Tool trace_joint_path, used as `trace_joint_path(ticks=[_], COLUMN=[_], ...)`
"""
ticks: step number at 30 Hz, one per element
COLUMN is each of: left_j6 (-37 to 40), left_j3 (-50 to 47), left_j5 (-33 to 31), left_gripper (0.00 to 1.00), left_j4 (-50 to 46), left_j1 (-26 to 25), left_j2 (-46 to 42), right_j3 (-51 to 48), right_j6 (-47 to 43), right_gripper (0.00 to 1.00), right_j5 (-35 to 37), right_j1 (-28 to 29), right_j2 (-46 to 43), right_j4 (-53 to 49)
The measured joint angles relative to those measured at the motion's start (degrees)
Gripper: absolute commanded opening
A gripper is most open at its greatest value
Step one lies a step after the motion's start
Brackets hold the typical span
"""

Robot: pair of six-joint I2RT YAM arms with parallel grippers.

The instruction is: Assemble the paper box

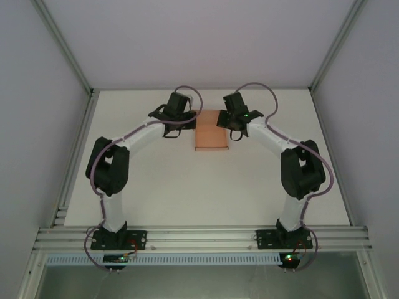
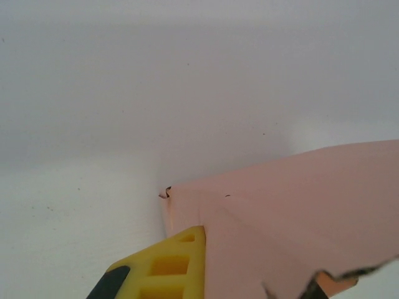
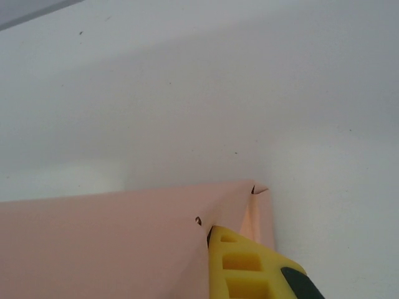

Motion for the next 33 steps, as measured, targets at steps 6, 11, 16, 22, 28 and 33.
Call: trace_joint_path(ticks=[6, 11, 16, 22, 28, 33], left_j6=[-4.68, -6.05, -5.44, -3.32, -2.8, -1.66], left_j3=[-5.29, -6.27, -10.75, -18.53, -23.23, -24.65], left_j5=[-0.68, -2.08, -4.63, -7.74, -8.33, -6.75], left_gripper=[0.0, 0.0, 0.0, 0.01, 0.07, 0.21], left_j4=[9.57, 11.08, 15.34, 20.79, 23.87, 21.24], left_j1=[-0.04, -0.94, -2.25, -4.46, -5.51, -6.71], left_j2=[-0.11, 0.17, -0.48, -4.39, -6.91, -8.04], right_j3=[-2.84, -8.92, -15.26, -23.63, -28.02, -30.08], right_j6=[0.48, -0.81, -3.78, -7.41, -9.51, -10.49], right_gripper=[0.01, 0.01, 0.0, 0.0, 0.0, 0.0], right_j5=[5.84, 7.32, 8.52, 10.82, 14.88, 17.46], right_j1=[2.51, 3.23, 4.61, 6.12, 8.35, 9.99], right_j2=[0.17, -0.33, -2.78, -5.81, -7.17, -7.78], right_j4=[3.02, 9.53, 14.4, 24.15, 28.65, 30.12])
